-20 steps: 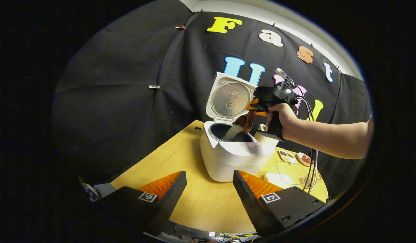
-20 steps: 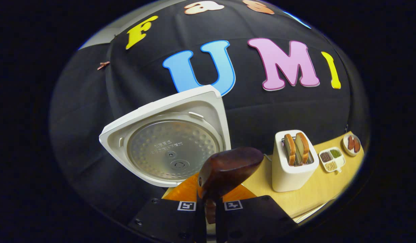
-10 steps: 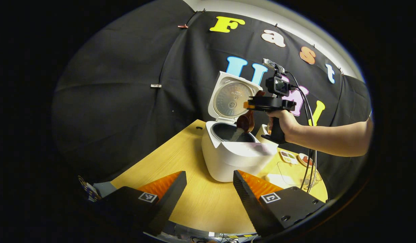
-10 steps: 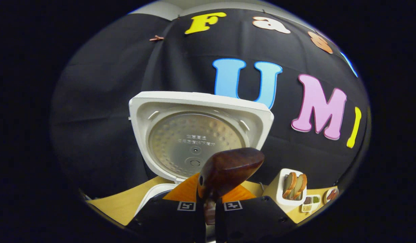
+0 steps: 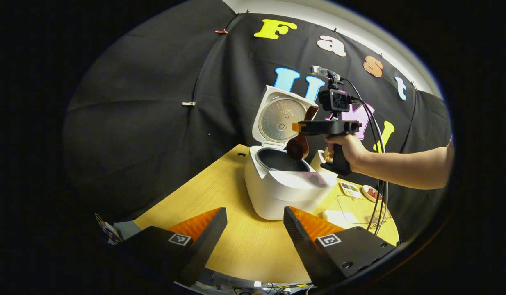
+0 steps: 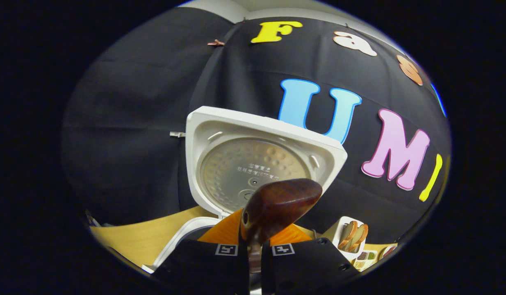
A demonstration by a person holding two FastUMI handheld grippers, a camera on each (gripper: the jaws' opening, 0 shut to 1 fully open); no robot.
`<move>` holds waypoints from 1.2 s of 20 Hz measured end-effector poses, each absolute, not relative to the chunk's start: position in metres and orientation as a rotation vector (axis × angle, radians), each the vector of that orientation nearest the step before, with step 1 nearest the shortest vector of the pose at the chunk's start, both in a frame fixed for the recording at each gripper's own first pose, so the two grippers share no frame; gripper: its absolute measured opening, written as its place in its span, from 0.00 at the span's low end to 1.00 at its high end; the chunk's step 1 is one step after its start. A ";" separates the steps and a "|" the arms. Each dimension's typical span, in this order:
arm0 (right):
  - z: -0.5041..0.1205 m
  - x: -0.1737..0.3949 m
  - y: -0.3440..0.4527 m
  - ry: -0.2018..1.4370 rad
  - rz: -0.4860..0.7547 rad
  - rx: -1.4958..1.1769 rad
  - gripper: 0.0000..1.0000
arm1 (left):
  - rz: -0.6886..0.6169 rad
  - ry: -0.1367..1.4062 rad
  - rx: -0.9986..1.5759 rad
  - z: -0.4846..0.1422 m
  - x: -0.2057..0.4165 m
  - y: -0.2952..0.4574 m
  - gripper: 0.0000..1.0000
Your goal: Close the left gripper, press the button to open the rice cooker; take a wooden spoon from the chopstick holder with the right hand, scoop a spoonful of rice and pour it into the rice cooker, then put the wooden spoon back into the chopstick holder.
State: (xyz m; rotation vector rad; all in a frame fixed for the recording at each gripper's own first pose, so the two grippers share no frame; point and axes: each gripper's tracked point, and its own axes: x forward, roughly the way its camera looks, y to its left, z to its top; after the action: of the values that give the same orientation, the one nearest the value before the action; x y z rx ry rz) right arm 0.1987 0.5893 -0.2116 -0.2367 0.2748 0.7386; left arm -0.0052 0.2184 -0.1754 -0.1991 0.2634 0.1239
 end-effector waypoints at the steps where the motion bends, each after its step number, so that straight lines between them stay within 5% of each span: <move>1: -0.202 0.202 0.582 0.287 0.723 -0.183 0.15 | 0.119 0.256 -0.184 -0.171 -0.005 0.217 0.95; 11: -0.105 0.229 0.438 0.298 0.564 0.136 0.15 | 0.043 0.238 -0.167 -0.149 0.007 0.166 0.96; 24: -0.103 0.234 0.163 0.372 0.329 0.181 0.15 | -0.049 0.227 -0.135 -0.130 0.042 0.052 0.96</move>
State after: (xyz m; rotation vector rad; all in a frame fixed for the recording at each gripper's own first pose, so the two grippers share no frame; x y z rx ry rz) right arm 0.2337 0.1626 -0.1027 0.1806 0.3718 0.3288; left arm 0.0423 0.0524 -0.1303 -0.1346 0.2268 -0.0494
